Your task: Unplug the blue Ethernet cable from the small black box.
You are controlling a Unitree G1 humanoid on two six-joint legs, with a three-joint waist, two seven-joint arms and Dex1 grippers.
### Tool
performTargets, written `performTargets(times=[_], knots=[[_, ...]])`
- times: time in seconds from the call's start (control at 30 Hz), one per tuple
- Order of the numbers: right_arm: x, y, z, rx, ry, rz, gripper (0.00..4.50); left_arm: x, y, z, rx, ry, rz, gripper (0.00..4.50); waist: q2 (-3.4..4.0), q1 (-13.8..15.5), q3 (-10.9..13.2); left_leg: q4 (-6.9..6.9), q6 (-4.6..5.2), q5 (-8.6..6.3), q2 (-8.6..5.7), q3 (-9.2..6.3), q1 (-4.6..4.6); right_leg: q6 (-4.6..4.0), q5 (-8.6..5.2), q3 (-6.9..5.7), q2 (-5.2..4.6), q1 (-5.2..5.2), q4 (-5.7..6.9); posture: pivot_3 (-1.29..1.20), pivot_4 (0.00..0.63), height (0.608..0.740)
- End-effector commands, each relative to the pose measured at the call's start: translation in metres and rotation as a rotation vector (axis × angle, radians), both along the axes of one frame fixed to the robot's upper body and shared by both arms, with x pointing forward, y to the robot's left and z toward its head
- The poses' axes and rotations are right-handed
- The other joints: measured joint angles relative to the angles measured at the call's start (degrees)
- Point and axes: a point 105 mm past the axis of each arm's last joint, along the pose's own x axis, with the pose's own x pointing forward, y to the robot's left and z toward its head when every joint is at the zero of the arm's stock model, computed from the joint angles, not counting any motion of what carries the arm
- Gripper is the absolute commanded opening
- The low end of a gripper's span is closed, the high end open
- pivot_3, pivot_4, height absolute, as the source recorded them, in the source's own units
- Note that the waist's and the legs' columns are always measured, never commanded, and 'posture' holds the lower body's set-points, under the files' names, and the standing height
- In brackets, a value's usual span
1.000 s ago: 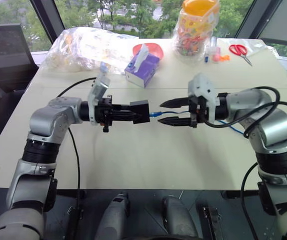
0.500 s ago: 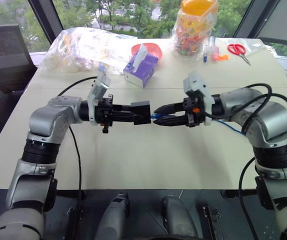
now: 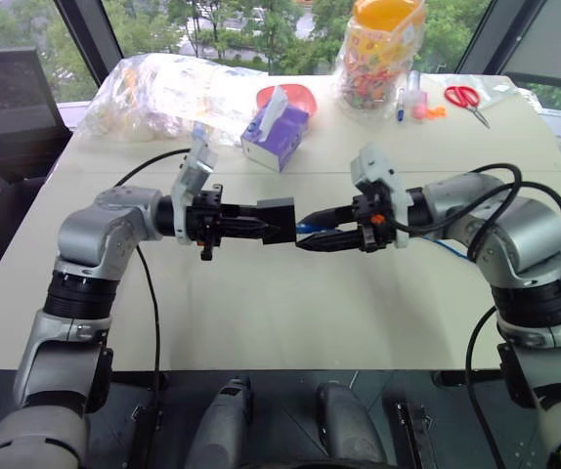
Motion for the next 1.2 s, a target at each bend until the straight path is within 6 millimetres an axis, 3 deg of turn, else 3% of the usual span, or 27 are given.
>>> performTargets(times=[0.03,0.3,0.43,0.87,1.2], knots=[[-0.004,0.003,0.011,0.010,-0.040,0.038,1.69,-0.003,-0.003,0.012,0.001,-0.078,-0.024,0.49,0.00,0.0,0.0,0.00,0.00,0.00,0.00,0.00,0.00,0.00,0.00,0.00,0.00,0.00,0.00,0.00,0.150,0.728],[-0.004,0.003,0.011,0.002,-0.040,0.043,1.69,-0.004,-0.003,0.005,0.031,-0.097,-0.034,0.49,0.00,0.0,0.0,0.00,0.00,0.00,0.00,0.01,0.00,0.09,0.05,0.00,0.00,0.00,0.00,0.00,0.150,0.728],[-0.005,0.002,0.010,-0.009,-0.037,0.049,0.05,-0.005,-0.003,0.002,0.046,-0.106,-0.042,0.49,0.00,0.0,0.0,0.00,0.00,0.00,0.00,0.01,0.00,0.08,0.05,0.00,0.00,0.00,0.00,0.00,0.150,0.728],[-0.005,0.002,0.006,-0.025,-0.023,0.047,0.05,-0.008,-0.003,-0.004,0.076,-0.136,-0.055,0.49,0.00,-0.1,0.0,0.00,0.00,0.00,0.00,0.01,0.00,0.10,0.06,0.00,0.00,0.00,0.00,0.00,0.150,0.728],[0.022,-0.032,-0.008,-0.010,0.057,-0.134,0.05,-0.005,0.001,-0.003,0.098,-0.229,-0.020,0.49,0.00,0.0,0.0,0.02,0.00,0.00,0.00,0.01,0.00,0.12,0.08,0.00,0.00,0.01,0.00,0.00,0.150,0.728]])
